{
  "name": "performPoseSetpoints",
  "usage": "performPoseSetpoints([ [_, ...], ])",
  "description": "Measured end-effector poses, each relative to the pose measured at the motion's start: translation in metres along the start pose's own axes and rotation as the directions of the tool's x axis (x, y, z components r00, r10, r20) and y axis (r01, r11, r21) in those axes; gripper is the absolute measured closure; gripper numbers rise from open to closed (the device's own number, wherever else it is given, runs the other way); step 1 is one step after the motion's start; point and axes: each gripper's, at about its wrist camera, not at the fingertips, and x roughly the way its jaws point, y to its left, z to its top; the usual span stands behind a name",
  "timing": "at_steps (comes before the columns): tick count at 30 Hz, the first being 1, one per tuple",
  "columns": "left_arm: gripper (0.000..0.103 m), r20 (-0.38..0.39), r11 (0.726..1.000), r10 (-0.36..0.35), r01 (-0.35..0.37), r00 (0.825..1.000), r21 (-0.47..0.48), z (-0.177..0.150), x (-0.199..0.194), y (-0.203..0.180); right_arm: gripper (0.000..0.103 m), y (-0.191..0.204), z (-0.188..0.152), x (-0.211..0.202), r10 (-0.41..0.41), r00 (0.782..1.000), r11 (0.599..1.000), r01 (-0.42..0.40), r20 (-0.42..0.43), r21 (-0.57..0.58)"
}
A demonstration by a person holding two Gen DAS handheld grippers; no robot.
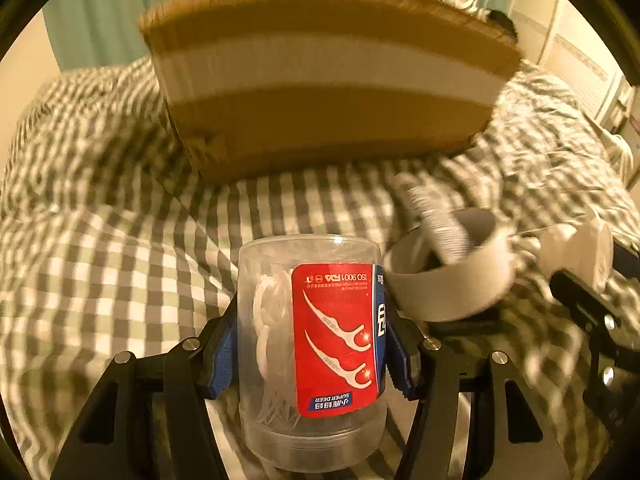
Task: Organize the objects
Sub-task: 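Grasp the clear red-labelled container with the left tool while the right tool grasps the white toy figure, then carry both held items over the box and open both tools to drop them in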
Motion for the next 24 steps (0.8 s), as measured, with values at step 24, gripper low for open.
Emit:
performPoseSetpoints([
  [24, 0.041, 0.409, 0.999, -0.034, 0.022, 0.912, 0.034, 0.05, -0.211, -0.003, 0.051, -0.006, 0.038, -0.194, 0.003, 0.923, 1.0, -0.012, 0.385, 0.02],
])
